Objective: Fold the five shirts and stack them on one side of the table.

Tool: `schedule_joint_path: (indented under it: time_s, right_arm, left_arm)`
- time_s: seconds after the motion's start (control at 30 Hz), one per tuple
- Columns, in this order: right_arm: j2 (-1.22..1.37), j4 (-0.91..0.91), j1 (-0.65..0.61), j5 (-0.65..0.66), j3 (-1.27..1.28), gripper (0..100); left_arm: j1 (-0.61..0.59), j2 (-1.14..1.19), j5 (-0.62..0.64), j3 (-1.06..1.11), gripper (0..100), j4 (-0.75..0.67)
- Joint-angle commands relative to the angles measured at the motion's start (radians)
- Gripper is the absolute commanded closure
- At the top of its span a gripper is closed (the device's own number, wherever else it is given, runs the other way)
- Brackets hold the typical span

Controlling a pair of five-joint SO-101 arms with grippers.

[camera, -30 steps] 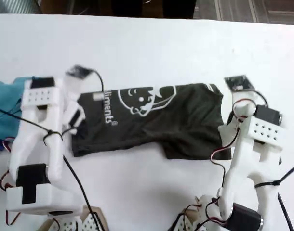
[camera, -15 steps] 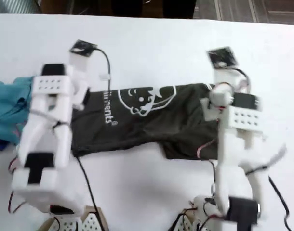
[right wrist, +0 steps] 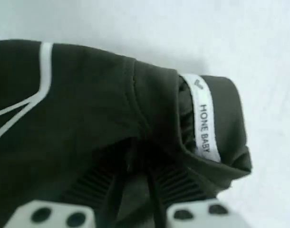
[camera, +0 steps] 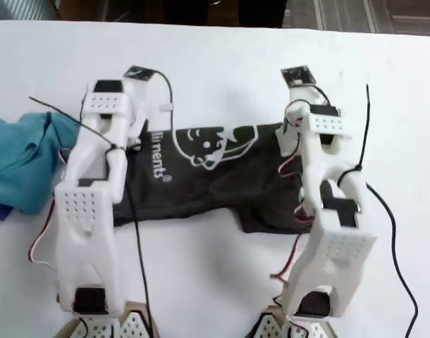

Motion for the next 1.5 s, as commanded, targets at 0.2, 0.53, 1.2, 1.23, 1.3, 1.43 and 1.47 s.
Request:
schedule_joint_path:
  time_s: [0.2, 0.53, 1.2, 1.23, 1.3, 1.43, 1.47]
  right_arm:
    - [0.176, 0.194, 0.13, -0.006, -0.311, 97.8]
    - [0.067, 0.392, 0.168, -0.005, -0.388, 97.8]
    - [-0.894, 0.173, 0.16, 0.356, 0.755, 97.8]
    - [-0.941, 0.145, 0.157, 0.377, 0.829, 97.8]
    - [-1.026, 0.102, 0.136, 0.405, 0.948, 97.8]
    - [-1.144, 0.062, 0.053, 0.408, 1.1, 97.8]
    - [-1.164, 0.054, 0.027, 0.408, 1.123, 97.8]
  left_arm:
    - [-0.049, 0.307, -0.002, -0.598, 97, 0.193]
    - [-0.035, 0.27, -0.002, -0.719, 97, 0.265]
    - [0.081, -0.752, -0.005, 0.705, 97, -0.003]
    - [0.081, -0.795, -0.006, 0.812, 97, -0.074]
    - [0.084, -0.879, -0.006, 1.013, 97, -0.218]
    - [0.075, -0.997, -0.006, 1.305, 97, -0.474]
    - [0.063, -1.01, -0.003, 1.349, 97, -0.517]
